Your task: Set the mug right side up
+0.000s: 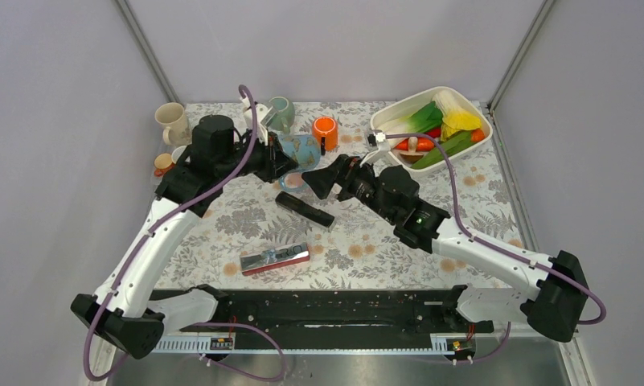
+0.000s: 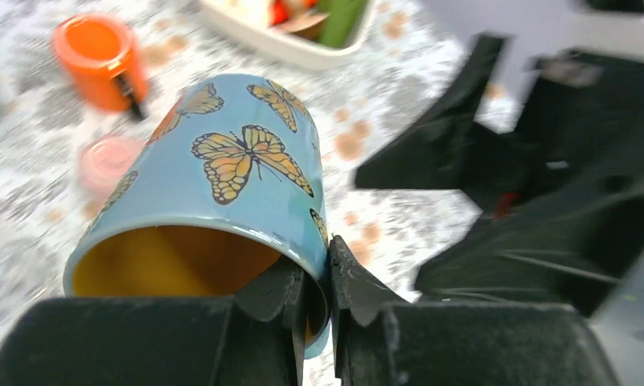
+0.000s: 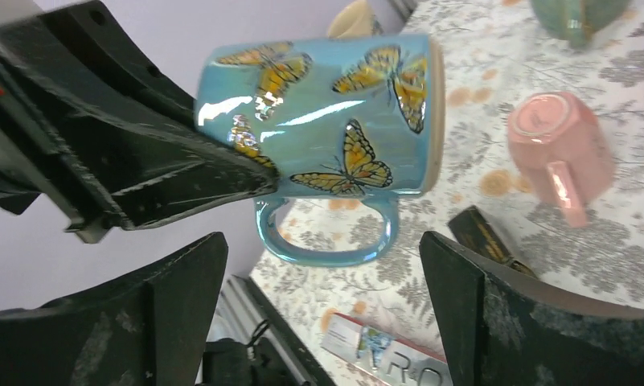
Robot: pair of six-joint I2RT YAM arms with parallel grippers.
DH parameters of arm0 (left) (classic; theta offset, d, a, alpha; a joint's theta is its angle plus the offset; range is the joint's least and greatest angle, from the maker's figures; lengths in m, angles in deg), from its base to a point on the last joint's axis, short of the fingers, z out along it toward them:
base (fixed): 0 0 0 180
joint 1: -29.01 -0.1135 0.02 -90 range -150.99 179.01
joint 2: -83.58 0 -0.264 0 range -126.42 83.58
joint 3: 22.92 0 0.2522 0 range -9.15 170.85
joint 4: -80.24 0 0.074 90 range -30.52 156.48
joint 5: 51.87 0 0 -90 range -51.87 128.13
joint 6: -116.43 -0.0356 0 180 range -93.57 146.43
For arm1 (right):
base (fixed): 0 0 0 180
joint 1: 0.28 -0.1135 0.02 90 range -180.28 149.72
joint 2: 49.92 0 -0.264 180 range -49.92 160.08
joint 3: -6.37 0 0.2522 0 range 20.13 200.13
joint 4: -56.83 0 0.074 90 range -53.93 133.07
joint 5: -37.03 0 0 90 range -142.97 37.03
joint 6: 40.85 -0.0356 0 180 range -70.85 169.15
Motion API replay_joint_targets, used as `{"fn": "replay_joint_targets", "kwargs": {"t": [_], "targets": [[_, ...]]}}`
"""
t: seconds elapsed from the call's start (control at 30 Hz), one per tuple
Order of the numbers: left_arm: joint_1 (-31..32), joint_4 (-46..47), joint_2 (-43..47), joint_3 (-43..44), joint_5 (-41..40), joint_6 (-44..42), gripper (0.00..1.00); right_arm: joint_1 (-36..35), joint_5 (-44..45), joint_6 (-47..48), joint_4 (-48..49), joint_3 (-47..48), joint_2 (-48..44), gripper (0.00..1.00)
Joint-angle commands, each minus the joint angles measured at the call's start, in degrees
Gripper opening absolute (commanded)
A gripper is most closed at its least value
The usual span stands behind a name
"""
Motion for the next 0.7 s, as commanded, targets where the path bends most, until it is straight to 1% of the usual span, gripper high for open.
{"fn": "replay_joint_targets", "kwargs": {"t": [0.0,0.1,0.17,0.3,0.4,0.5,0.6,0.67], "targets": [[-1.86,5.63,2.13,-1.59,-13.49,-9.90,0.00,-0.29,6.42,5.04,-7.19,4.40,0.60,1.00],[-3.47,4.68,0.14,-2.17,-19.18,-16.24,0.00,-0.31,6.37,5.84,-7.85,4.41,0.53,0.99],[-6.29,2.24,-3.16,-0.40,-21.07,-21.23,0.00,-0.29,6.04,6.62,-9.07,4.65,0.08,1.00],[-15.03,-4.72,-13.55,6.21,-22.54,-29.32,0.00,-0.29,6.98,8.66,-12.95,4.63,-1.76,0.99],[-19.45,-8.98,-22.47,11.81,-23.99,-35.64,0.00,-0.29,8.41,9.95,-15.26,3.78,-3.50,0.99],[-22.97,-12.57,-32.99,19.85,-24.82,-38.15,0.00,-0.27,9.46,10.83,-17.09,2.98,-4.76,0.99],[-25.34,-13.67,-40.53,26.34,-25.04,-39.35,0.00,-0.33,10.08,11.39,-19.95,2.75,-5.27,0.99],[-25.83,-13.81,-44.52,30.09,-25.29,-40.65,0.00,-0.29,10.63,11.97,-21.45,2.86,-5.35,0.99]]}}
